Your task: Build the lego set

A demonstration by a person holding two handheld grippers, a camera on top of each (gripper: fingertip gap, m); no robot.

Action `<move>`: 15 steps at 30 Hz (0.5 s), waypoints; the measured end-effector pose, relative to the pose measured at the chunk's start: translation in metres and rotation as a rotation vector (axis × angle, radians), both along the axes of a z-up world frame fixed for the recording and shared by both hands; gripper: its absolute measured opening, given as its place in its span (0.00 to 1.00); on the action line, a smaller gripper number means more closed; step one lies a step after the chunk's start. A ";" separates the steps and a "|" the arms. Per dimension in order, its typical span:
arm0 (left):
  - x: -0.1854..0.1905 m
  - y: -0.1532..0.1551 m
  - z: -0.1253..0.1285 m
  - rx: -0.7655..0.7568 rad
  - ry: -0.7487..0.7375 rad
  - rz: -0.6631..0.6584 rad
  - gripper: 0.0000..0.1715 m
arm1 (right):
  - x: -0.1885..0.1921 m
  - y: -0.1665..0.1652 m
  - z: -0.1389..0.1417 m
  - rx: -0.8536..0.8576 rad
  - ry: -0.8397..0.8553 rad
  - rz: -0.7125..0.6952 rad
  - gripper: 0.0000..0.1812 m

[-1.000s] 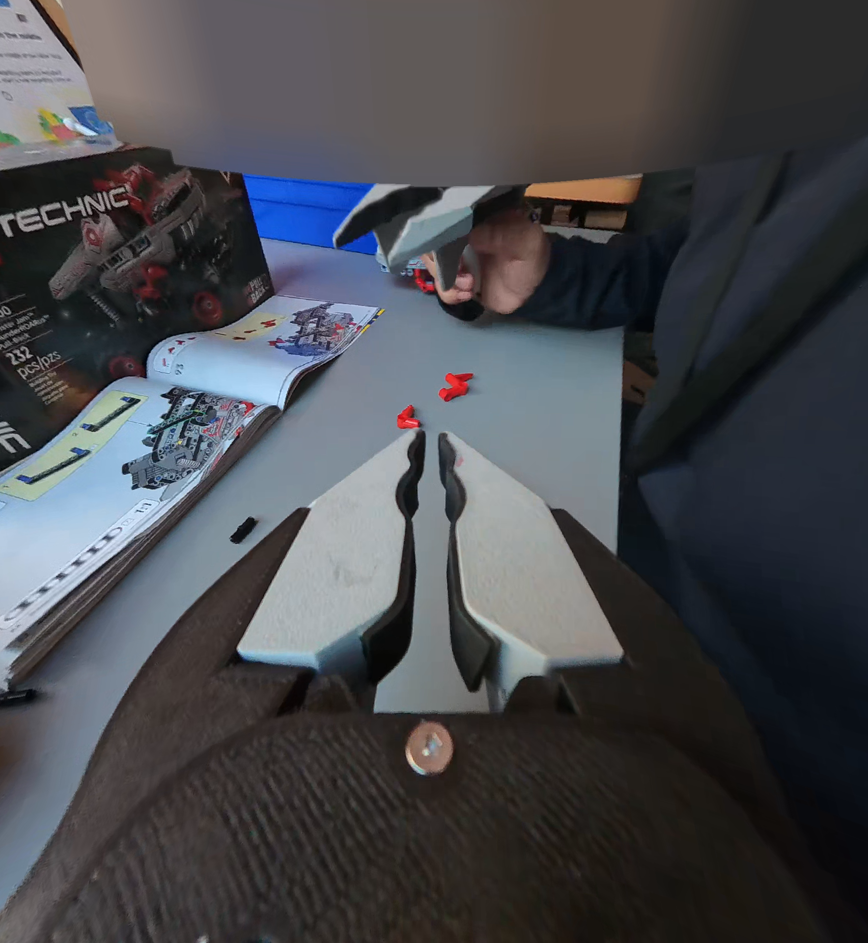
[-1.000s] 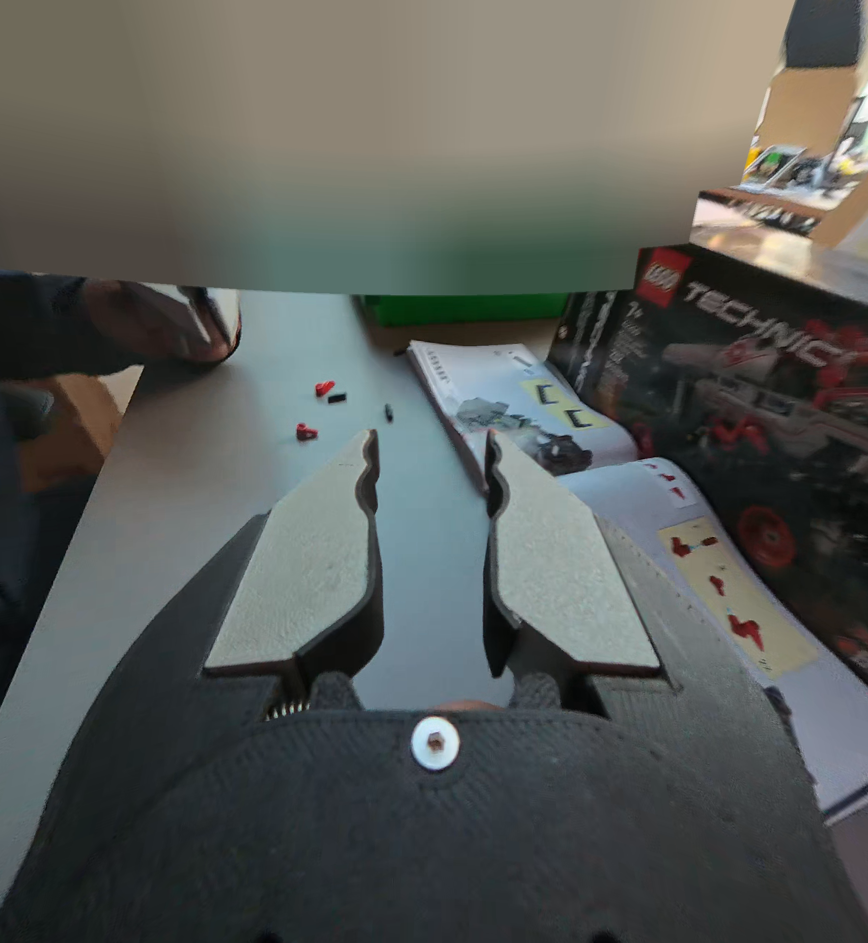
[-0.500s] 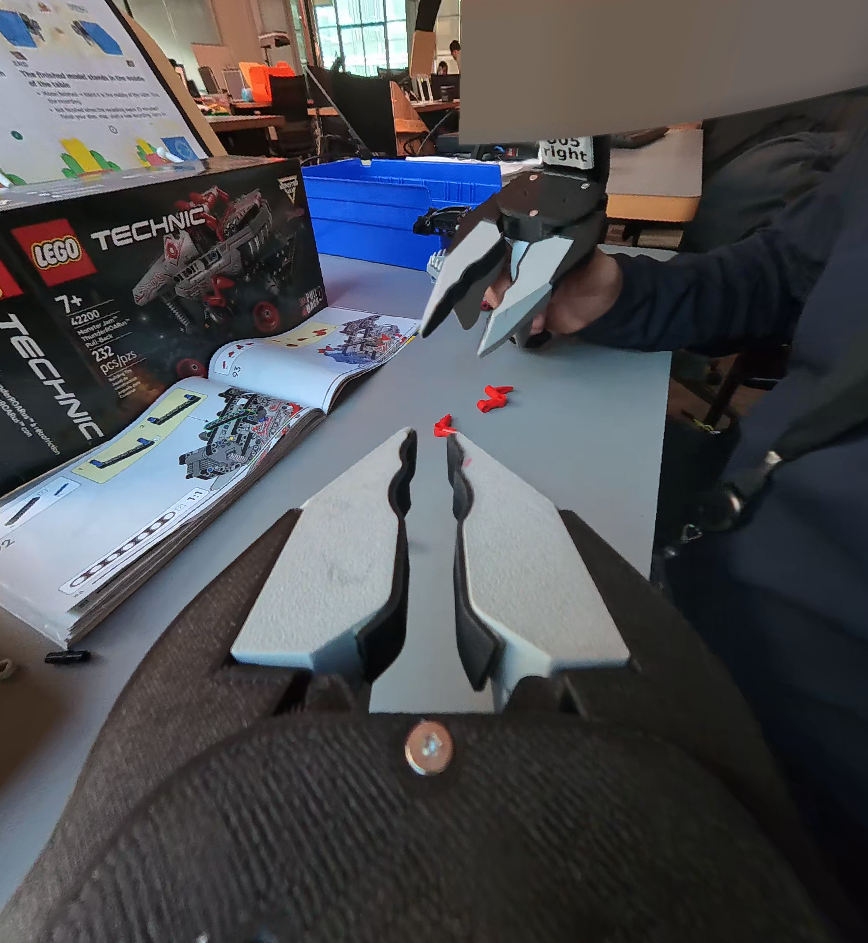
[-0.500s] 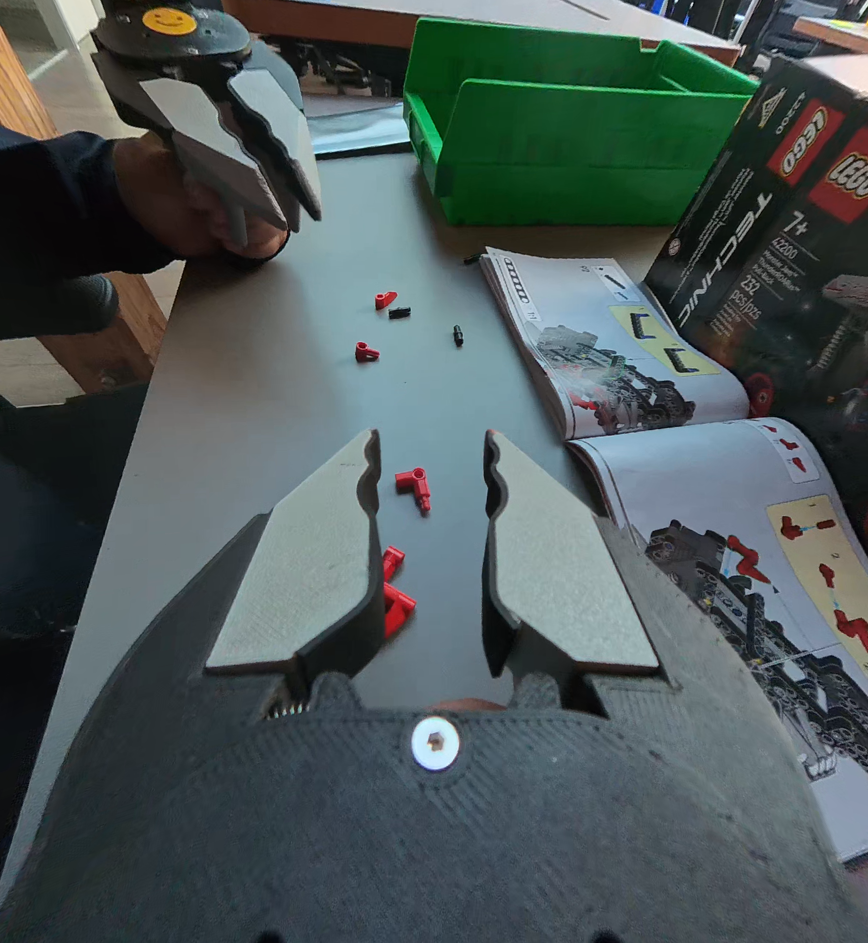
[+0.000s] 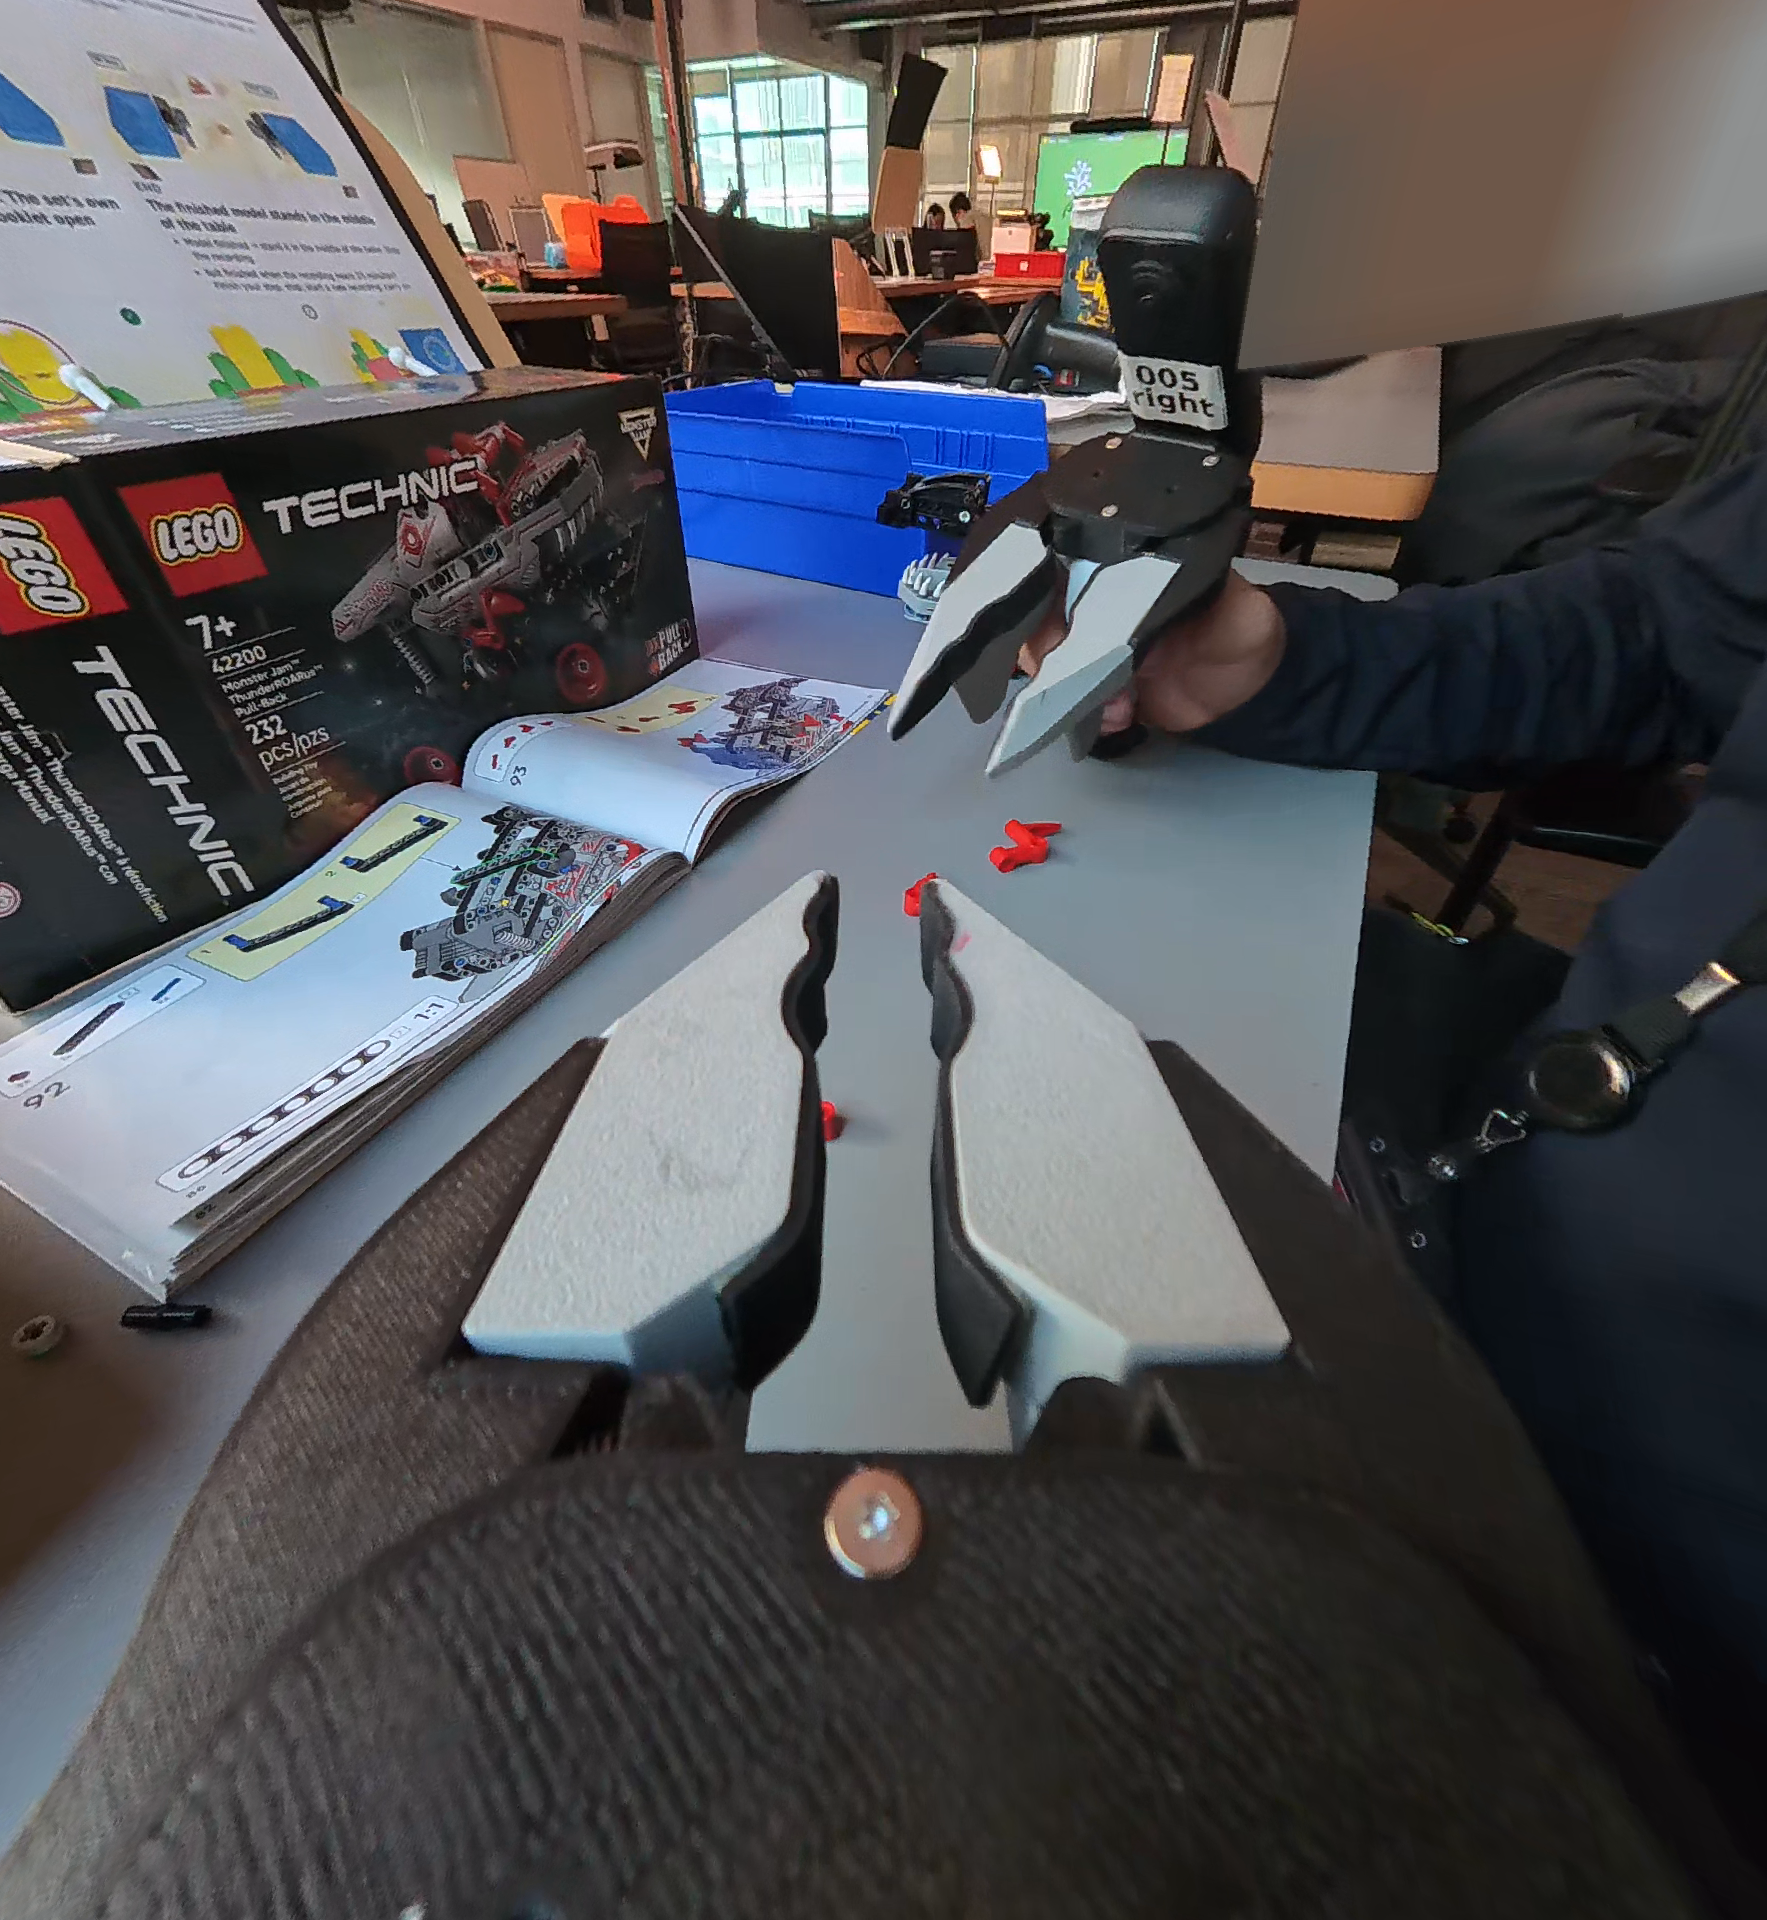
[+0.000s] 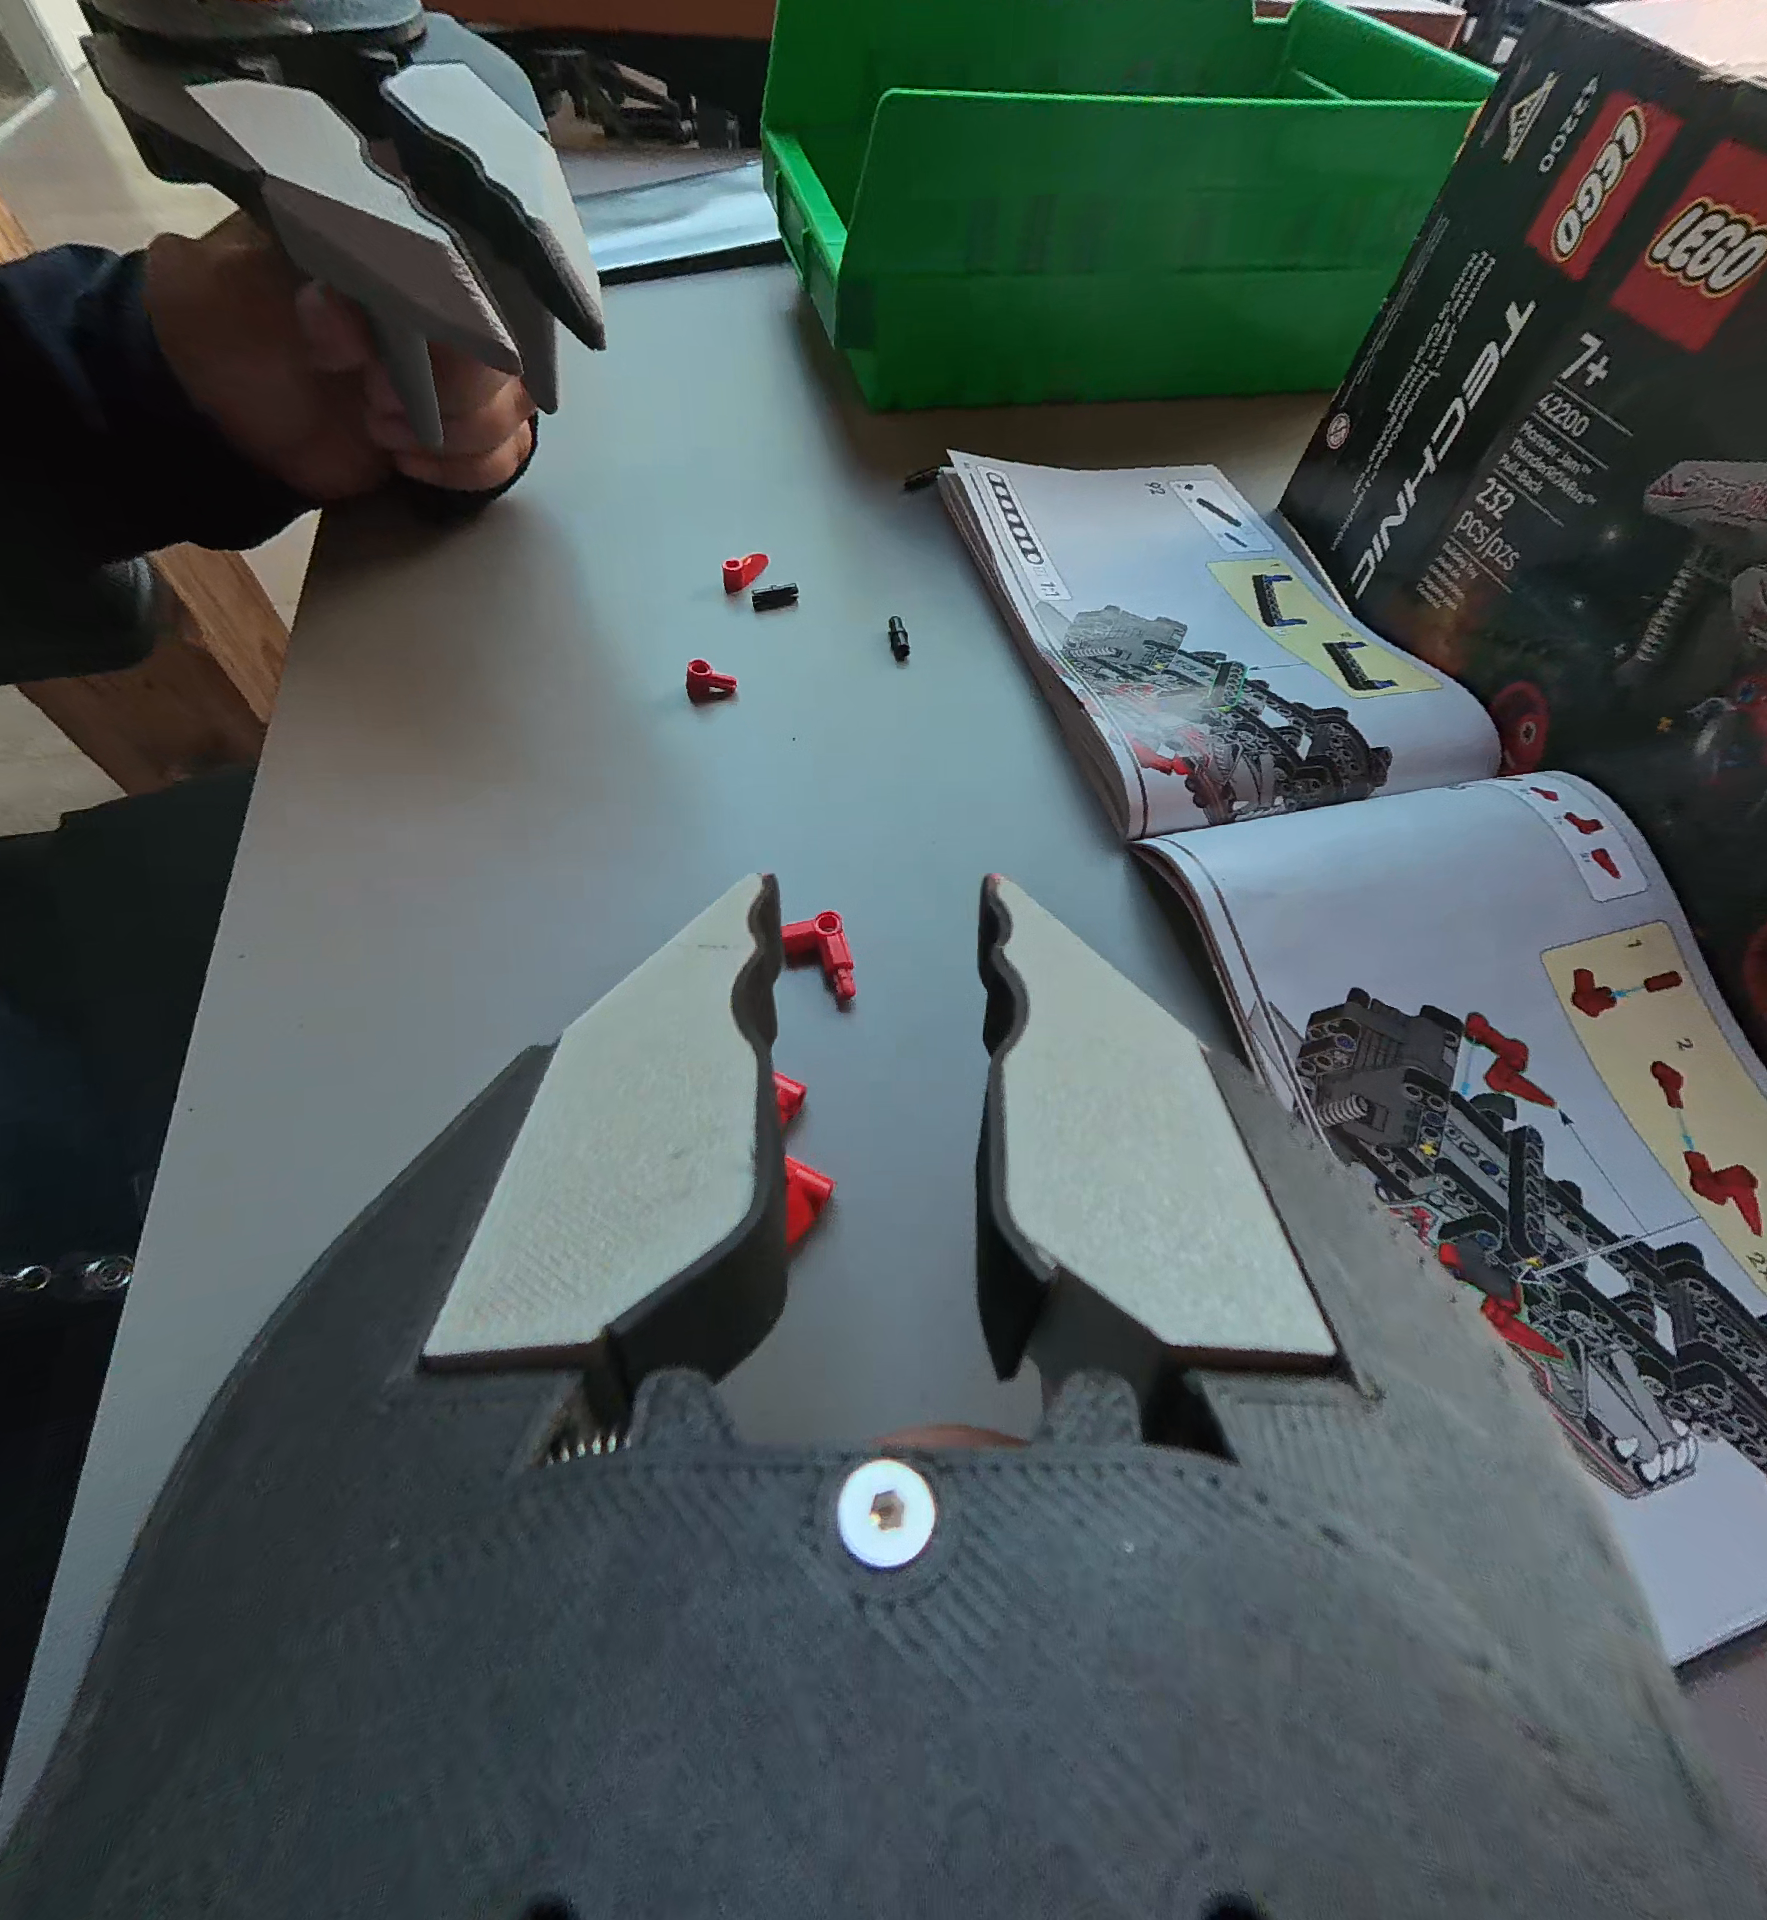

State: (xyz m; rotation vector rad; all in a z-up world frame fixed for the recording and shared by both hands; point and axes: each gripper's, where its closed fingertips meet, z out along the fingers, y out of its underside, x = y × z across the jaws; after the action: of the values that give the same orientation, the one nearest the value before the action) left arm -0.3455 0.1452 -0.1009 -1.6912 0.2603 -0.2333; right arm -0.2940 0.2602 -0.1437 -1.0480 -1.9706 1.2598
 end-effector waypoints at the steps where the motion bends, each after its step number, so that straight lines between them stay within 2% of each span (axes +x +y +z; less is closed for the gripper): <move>1: 0.000 0.000 0.000 0.001 -0.002 0.000 0.07 | -0.001 0.002 0.000 -0.004 0.000 -0.006 0.19; 6: -0.003 0.000 0.002 0.013 -0.007 0.016 0.08 | -0.004 0.011 -0.003 -0.017 -0.026 -0.042 0.18; 11: -0.001 0.003 -0.004 -0.033 0.003 0.021 0.08 | -0.004 0.008 -0.012 -0.010 -0.091 -0.019 0.18; 13: -0.002 0.005 -0.015 -0.117 -0.009 0.045 0.05 | -0.004 0.007 -0.016 0.003 -0.116 -0.006 0.17; 15: -0.002 0.006 -0.029 -0.219 -0.025 0.057 0.10 | -0.004 0.007 -0.018 0.009 -0.133 0.006 0.15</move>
State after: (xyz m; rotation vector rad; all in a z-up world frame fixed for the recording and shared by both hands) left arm -0.3476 0.1511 -0.1296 -1.9086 0.1718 -0.2470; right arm -0.2979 0.2674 -0.1622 -1.1491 -2.0773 1.2110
